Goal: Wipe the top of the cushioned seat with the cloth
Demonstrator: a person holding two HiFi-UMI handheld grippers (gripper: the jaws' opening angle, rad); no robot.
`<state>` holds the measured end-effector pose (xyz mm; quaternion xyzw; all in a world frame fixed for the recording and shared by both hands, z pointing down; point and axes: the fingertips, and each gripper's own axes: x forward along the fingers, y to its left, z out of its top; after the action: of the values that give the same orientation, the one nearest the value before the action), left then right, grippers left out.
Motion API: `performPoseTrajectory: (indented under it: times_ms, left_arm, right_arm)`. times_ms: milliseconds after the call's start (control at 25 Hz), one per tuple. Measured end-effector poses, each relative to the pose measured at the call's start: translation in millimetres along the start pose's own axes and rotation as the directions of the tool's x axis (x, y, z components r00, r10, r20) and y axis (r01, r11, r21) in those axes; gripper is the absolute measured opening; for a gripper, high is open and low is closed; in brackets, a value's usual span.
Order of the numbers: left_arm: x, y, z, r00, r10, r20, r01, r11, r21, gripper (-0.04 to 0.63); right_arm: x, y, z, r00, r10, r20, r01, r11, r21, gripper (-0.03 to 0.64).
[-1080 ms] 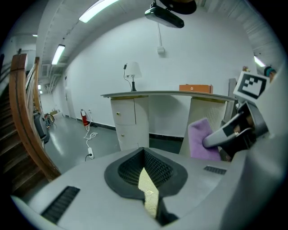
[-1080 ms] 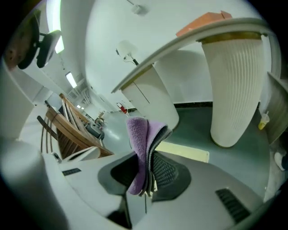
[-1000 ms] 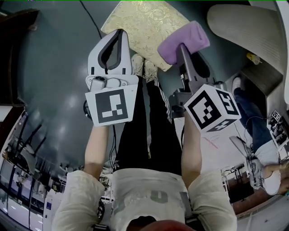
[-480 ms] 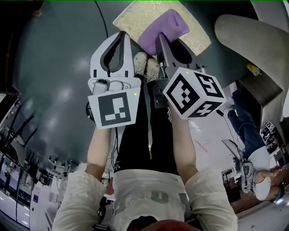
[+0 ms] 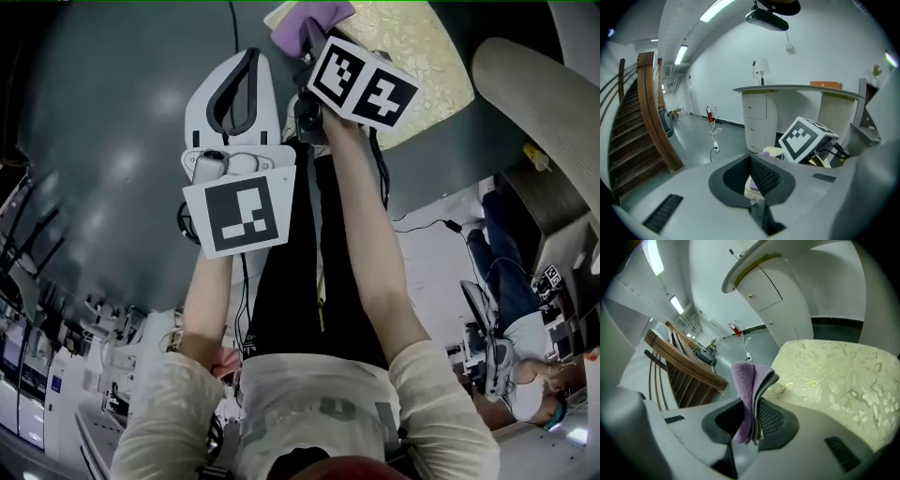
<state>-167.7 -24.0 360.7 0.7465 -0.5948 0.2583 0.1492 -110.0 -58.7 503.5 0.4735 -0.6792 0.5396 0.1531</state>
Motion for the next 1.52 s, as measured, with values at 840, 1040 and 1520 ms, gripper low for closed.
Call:
performPoseTrajectory:
  times_ms: [840,1040,1520]
  left_arm:
    - [7.6,-12.2,-3.1,1.0,-0.019,0.008,0.019,0.999,-0.047,0.006]
    - [8.0,-27.8,-0.7,0.999,-0.05,0.011,0.051,0.998,-0.029,0.006]
    - [11.8,-45.7,24.1,0.997,-0.073,0.035,0.073,0.997,0.006,0.006]
  right_arm:
    - [6.4,-26.3,-11.1,0.999,-0.031,-0.027,0.032,0.999,0.033,0.087]
    - [-25.7,-58.6,-28.4,0.996,-0.08,-0.026,0.082,0.994,0.073,0.088]
    - [-109.2,-133.9,-78.3,0.97,-0.23,-0.079,0.237,0.968,0.084,0.089]
